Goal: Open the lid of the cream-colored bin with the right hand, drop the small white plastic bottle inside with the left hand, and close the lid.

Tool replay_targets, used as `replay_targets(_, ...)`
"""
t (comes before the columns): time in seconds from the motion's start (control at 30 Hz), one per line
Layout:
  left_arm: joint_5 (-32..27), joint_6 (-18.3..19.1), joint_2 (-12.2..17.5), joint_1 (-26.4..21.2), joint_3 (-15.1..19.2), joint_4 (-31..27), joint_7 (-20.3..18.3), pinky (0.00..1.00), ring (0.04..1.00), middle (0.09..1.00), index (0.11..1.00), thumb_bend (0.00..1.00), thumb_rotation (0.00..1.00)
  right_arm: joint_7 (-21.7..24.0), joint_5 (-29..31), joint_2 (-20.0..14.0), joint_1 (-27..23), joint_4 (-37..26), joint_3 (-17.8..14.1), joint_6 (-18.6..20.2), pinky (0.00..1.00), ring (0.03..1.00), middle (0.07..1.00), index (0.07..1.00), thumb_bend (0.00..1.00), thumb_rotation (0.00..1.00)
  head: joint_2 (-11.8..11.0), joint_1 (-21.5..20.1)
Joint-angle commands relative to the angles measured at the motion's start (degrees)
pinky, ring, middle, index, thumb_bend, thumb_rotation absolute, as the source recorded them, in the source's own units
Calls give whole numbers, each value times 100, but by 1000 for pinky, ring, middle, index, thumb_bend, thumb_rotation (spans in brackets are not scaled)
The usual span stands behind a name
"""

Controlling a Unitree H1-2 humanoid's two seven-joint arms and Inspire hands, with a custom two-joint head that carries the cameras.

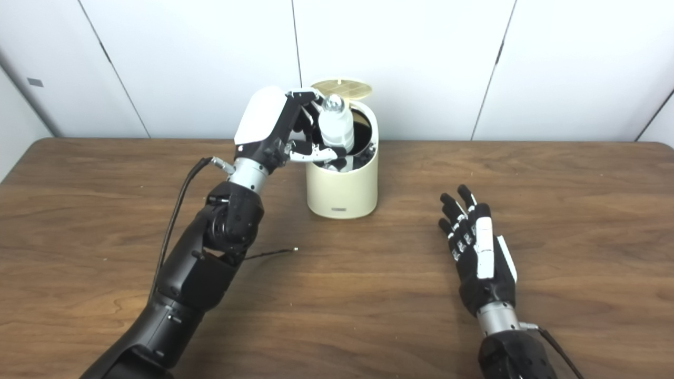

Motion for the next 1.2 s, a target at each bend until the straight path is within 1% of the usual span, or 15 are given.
replay_targets(0.0, 55, -9, 19, -213, -2, -200, -6, 419, 476, 509, 632, 757, 135, 7, 18, 12, -138, -161, -11, -117, 977, 956, 892, 939, 607, 938, -6, 3)
replay_targets(0.03, 54, 24, 15, -205, -5, -230, -29, 417, 479, 517, 635, 803, 162, 12, 25, 13, -137, -165, -10, -114, 981, 957, 891, 935, 605, 939, -4, 5)
replay_targets(0.1, 36, 84, 0, -194, -2, -290, -76, 419, 482, 529, 642, 829, 184, 15, 38, 15, -129, -170, -14, -110, 972, 953, 886, 931, 599, 941, -2, 3)
replay_targets(0.23, 32, 145, -19, -188, 0, -343, -113, 420, 479, 535, 660, 831, 193, 13, 73, 25, -120, -201, -20, -84, 974, 951, 880, 928, 585, 939, 23, 2)
replay_targets(0.37, 2, 91, -35, -175, 11, -330, -92, 420, 479, 531, 671, 824, 187, 49, 89, 0, -127, -131, -28, -140, 993, 955, 878, 931, 575, 940, -4, 20)
replay_targets(0.43, -31, -2, -38, -167, 22, -308, -32, 404, 466, 522, 667, 825, 173, 62, 76, -20, -127, -94, -29, -168, 989, 954, 878, 930, 577, 946, -15, 22)
replay_targets(0.5, -71, -104, -52, -150, 50, -296, 57, 357, 428, 501, 639, 806, 120, 30, 48, -16, -126, -92, -35, -151, 998, 958, 877, 929, 583, 944, -19, 34)
replay_targets(0.57, -80, -160, -65, -128, 76, -314, 127, 366, 423, 487, 599, 775, 42, 18, 37, -17, -129, -97, -39, -137, 999, 956, 878, 928, 595, 942, -12, 42)
replay_targets(0.6, -78, -173, -68, -123, 82, -319, 149, 365, 419, 462, 575, 649, 21, 21, 38, -21, -130, -95, -40, -136, 1000, 956, 878, 929, 597, 942, -12, 42)
replay_targets(0.63, -63, -269, -65, -117, 89, -304, 259, 364, 417, 450, 562, 584, 11, 16, 51, -16, -135, -90, -49, -125, 1000, 957, 879, 930, 598, 943, -10, 45)
replay_targets(0.67, -56, -366, -58, -109, 97, -292, 363, 340, 395, 442, 546, 544, 4, 5, 54, -11, -141, -88, -56, -113, 1000, 956, 876, 928, 600, 939, -5, 53)
replay_targets(0.77, -101, -536, -45, -84, 132, -288, 491, 310, 361, 431, 522, 520, 0, -14, 43, -6, -149, -86, -65, -102, 989, 948, 870, 922, 606, 930, 3, 62)
replay_targets(0.87, -193, -550, -44, -8, 214, -421, 457, 322, 372, 471, 515, 501, 0, -10, 52, -11, -148, -71, -75, -100, 998, 955, 876, 924, 604, 935, 20, 70)
replay_targets(1.07, -551, -522, -42, 167, 394, -809, 201, 367, 402, 506, 493, 501, 0, -3, 7, -46, -141, -66, -76, -117, 967, 943, 876, 922, 616, 936, 16, 95)
replay_targets(1.17, -662, -441, -14, 265, 458, -1075, 66, 378, 413, 511, 485, 501, 0, 5, 1, -76, -128, -73, -79, -106, 971, 945, 876, 925, 613, 941, 13, 91)
